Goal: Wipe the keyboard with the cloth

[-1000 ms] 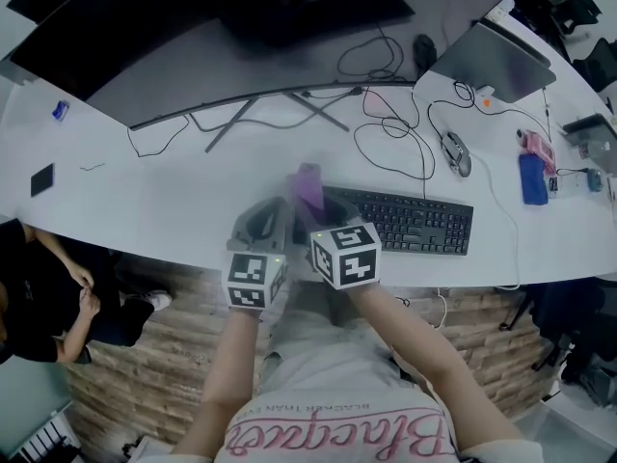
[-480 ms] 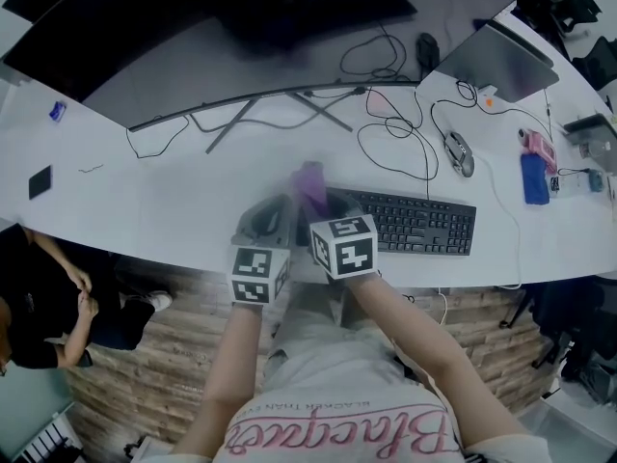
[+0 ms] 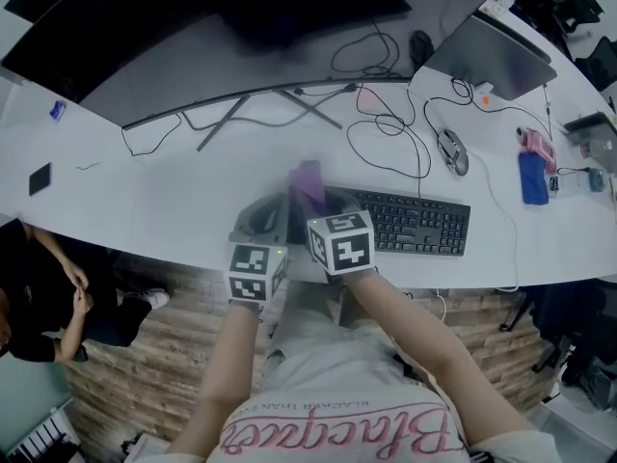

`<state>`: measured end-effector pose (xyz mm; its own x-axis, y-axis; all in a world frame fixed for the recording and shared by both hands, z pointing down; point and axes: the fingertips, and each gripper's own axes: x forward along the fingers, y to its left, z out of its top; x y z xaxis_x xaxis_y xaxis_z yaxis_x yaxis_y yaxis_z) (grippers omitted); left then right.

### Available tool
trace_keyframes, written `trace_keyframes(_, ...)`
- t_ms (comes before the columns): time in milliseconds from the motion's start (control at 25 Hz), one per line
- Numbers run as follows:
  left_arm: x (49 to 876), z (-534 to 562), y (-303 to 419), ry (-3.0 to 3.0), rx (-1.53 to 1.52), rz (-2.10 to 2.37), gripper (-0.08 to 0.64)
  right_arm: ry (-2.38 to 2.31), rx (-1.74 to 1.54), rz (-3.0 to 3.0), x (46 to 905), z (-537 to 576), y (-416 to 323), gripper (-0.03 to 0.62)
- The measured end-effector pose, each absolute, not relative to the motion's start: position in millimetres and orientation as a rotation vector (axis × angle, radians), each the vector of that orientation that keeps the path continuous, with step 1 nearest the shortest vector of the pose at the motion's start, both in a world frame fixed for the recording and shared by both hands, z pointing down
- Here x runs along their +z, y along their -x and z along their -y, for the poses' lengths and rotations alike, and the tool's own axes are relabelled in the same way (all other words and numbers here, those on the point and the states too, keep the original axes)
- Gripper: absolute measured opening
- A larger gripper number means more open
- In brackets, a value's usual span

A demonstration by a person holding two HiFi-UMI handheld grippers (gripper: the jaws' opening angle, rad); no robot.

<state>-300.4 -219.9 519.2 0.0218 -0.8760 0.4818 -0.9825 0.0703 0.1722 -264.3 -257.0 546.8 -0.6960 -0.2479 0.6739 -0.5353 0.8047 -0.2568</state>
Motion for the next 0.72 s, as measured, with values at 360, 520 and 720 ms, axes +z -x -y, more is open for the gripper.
trace_keyframes(360,512,238,275,-1.833,0.344,1.913,0.008,-0.552,0.594,2.359,547,270,237,0.094)
trace_keyframes(520,511,243,263,-1.829,0.373,1.911,0.007,-0.545,0.610,2.362,548,273,228,0.094)
trace_keyframes(720,510,250,248,-1.830,0.401,1.910,0.008,-0.538,0.623,2.371,548,279,216,0.094)
